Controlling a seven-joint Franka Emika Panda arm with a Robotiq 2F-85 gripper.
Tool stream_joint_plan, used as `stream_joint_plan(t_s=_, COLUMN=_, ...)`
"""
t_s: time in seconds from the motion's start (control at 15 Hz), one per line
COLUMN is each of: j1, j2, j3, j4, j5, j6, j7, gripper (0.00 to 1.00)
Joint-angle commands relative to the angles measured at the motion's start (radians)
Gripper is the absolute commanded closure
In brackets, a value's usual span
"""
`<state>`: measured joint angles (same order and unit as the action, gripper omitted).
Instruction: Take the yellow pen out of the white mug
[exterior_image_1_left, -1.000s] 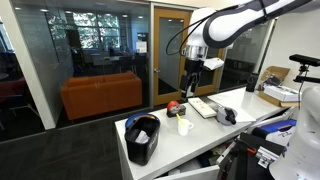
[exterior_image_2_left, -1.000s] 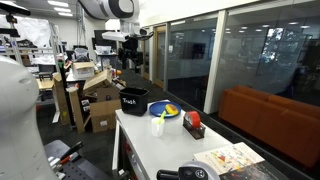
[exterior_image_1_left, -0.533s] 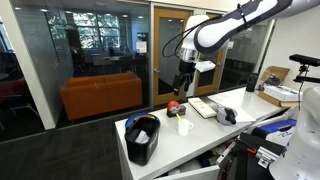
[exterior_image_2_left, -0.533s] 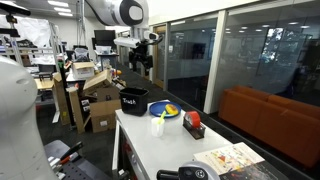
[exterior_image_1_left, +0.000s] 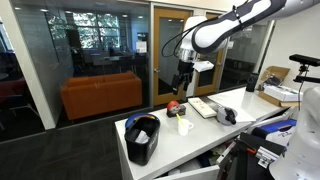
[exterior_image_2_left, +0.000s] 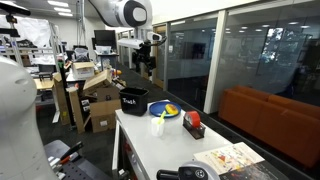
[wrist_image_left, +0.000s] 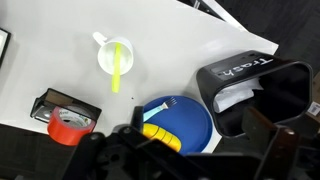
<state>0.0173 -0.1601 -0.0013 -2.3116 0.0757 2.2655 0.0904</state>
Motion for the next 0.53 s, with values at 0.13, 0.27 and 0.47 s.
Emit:
stream_joint_plan(t_s=0.13, j1=-0.015, j2=0.029, j3=-0.001, j4=0.015, j5=-0.019, j6=0.023, j7=0.009, gripper=0.00)
stream_joint_plan(t_s=0.27, j1=-0.025, j2=0.062, j3=-0.011, j4=0.038, j5=-0.029, j6=0.041, j7=0.008, gripper=0.00)
stream_joint_plan(t_s=0.47, j1=-0.042, j2=0.126, j3=-0.029, j4=0.093, j5=-0.046, j6=0.062, j7=0.002, gripper=0.00)
